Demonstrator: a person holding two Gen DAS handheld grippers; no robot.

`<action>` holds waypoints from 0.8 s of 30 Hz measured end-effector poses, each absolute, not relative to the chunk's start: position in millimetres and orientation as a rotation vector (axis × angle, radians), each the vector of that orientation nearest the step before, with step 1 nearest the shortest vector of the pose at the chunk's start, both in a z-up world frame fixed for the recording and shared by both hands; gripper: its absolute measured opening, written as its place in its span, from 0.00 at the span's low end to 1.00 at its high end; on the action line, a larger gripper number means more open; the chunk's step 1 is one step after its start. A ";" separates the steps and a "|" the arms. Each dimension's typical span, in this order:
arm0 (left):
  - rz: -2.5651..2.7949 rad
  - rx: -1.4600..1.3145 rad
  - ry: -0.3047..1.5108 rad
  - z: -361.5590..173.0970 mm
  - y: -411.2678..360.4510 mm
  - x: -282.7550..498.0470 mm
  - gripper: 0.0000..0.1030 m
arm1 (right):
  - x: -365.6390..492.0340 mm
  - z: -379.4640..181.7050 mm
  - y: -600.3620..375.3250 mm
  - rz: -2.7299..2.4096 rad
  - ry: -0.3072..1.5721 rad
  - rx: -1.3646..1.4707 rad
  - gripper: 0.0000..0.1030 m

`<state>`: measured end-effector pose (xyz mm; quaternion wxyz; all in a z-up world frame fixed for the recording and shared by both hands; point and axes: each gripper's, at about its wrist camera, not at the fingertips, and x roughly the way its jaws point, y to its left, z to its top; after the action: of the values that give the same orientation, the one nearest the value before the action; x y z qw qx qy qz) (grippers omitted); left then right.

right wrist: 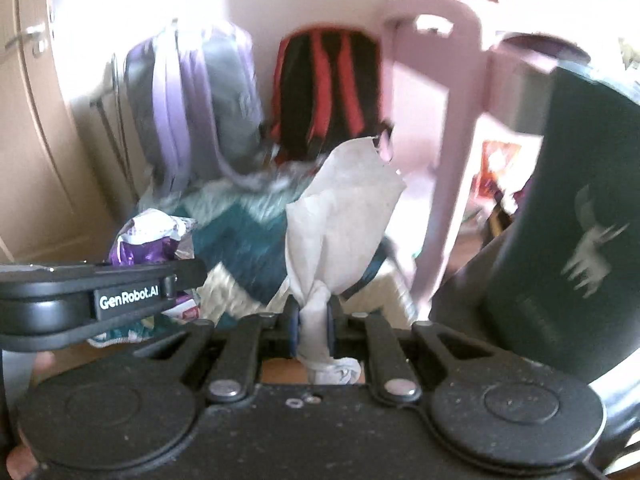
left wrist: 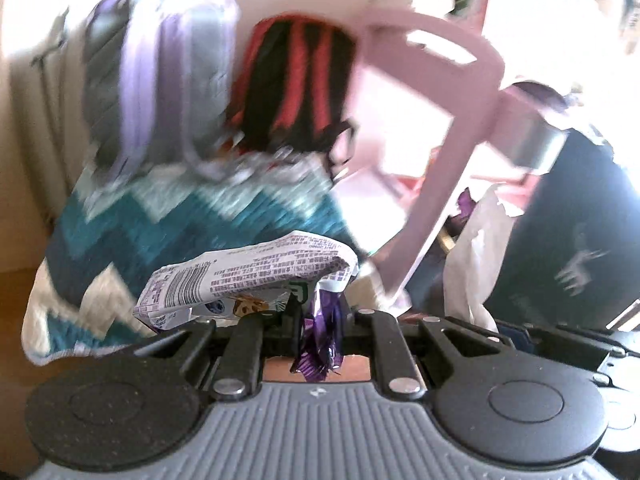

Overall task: Collect trash
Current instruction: 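Lift and carry the snack wrapper and white tissue over the teal bin with both tools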

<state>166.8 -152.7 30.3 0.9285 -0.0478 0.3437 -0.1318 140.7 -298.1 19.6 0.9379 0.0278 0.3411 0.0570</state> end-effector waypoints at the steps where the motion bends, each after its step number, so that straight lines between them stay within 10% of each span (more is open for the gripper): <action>1: -0.289 -0.090 0.683 40.7 -160.4 163.7 0.14 | 136.9 27.9 -305.8 0.109 0.678 0.053 0.11; 24: -0.792 -0.070 0.377 223.5 -354.9 161.4 0.14 | 117.2 164.4 -488.0 -0.185 0.393 0.071 0.12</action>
<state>161.4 -354.9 223.5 0.9047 -0.0341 0.1827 -0.3833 117.2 -488.0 164.4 0.9759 0.0355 0.1948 -0.0918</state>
